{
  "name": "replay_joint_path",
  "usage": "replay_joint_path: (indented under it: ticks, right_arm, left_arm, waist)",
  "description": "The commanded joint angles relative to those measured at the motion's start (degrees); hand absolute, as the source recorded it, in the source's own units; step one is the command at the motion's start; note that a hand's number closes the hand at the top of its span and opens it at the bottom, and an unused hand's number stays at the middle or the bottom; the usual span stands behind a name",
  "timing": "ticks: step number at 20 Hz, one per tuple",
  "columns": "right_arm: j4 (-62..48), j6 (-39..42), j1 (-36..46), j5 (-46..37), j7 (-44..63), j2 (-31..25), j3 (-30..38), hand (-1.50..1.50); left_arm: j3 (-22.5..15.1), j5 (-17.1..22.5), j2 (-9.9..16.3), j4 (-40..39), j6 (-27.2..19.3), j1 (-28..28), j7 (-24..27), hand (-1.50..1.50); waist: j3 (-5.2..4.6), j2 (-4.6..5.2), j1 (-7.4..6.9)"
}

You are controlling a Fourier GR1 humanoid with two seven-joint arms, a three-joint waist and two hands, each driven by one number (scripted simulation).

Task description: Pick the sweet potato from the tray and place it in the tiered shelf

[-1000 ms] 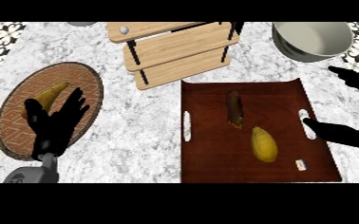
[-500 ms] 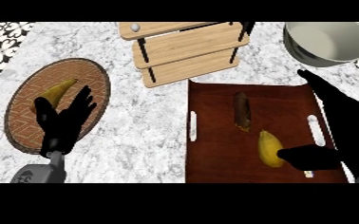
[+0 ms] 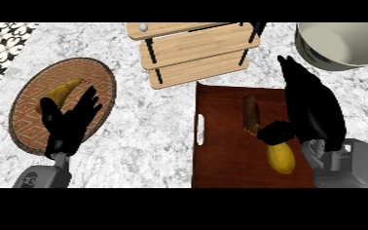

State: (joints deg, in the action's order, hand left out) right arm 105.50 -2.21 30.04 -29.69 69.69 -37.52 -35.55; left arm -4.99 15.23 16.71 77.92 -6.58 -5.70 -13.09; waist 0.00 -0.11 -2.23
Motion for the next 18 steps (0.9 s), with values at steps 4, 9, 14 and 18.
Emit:
replay_joint_path:
  ticks: [4,9,14,18]
  right_arm:
    - [-13.6,5.8,6.6,-4.9,15.5,12.0,-2.0,-1.5]
    - [-22.2,7.6,7.0,-7.7,14.7,18.2,-3.0,-1.5]
    - [-28.4,9.4,8.0,-10.8,15.5,23.3,-1.5,-1.5]
    - [-30.0,7.8,6.8,-16.7,15.5,25.3,-0.4,-1.5]
  left_arm:
    - [0.3,0.6,0.5,-1.5,0.4,-0.5,-3.5,0.0]
    - [0.8,1.2,1.2,-0.5,1.4,1.3,-3.8,0.0]
    - [-0.7,-1.5,-1.2,-1.6,-1.7,1.8,-2.9,0.0]
    - [0.0,-0.8,-1.0,-0.8,-0.2,4.2,-0.8,0.0]
  waist:
    - [-0.2,0.31,0.34]
    - [-0.11,0.18,0.71]
    - [-0.13,0.14,1.54]
    - [-0.11,-0.08,2.07]
